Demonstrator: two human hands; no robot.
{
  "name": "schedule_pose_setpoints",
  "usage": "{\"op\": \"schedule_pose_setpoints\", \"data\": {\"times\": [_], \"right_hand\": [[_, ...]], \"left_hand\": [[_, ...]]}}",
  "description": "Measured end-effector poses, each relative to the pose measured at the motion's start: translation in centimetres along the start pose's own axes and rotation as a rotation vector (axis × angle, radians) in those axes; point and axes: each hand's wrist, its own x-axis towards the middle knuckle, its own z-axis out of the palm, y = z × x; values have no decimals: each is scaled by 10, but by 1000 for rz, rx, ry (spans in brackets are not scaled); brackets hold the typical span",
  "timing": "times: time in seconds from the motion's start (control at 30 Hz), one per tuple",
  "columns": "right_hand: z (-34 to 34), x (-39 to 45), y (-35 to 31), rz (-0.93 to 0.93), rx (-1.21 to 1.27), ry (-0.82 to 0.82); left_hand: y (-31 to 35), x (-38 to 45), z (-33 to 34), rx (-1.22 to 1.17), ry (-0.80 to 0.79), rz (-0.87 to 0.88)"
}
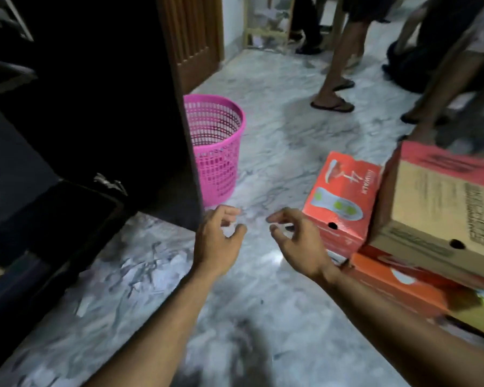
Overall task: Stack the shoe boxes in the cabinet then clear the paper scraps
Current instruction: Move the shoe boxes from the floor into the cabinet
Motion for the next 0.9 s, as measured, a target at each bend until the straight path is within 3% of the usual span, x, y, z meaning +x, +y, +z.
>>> {"op": "schedule_pose_setpoints", "data": {"times": [0.17,0.43,0.6,0.73,0.9], "right_hand": [[-73,12,53,234,-61,353],[-76,50,89,666,-117,303],[-68,56,101,743,-162,292],[-61,39,104,694,-167,265],[-56,26,113,710,71,248]], "left_hand": [[29,25,99,-71,-322,-174],[33,61,200,-162,-502,-477],[9,59,210,-403,-384,-568],[-7,44,187,-489,-323,-593],[-32,20,137,-618,-309,-606]]}}
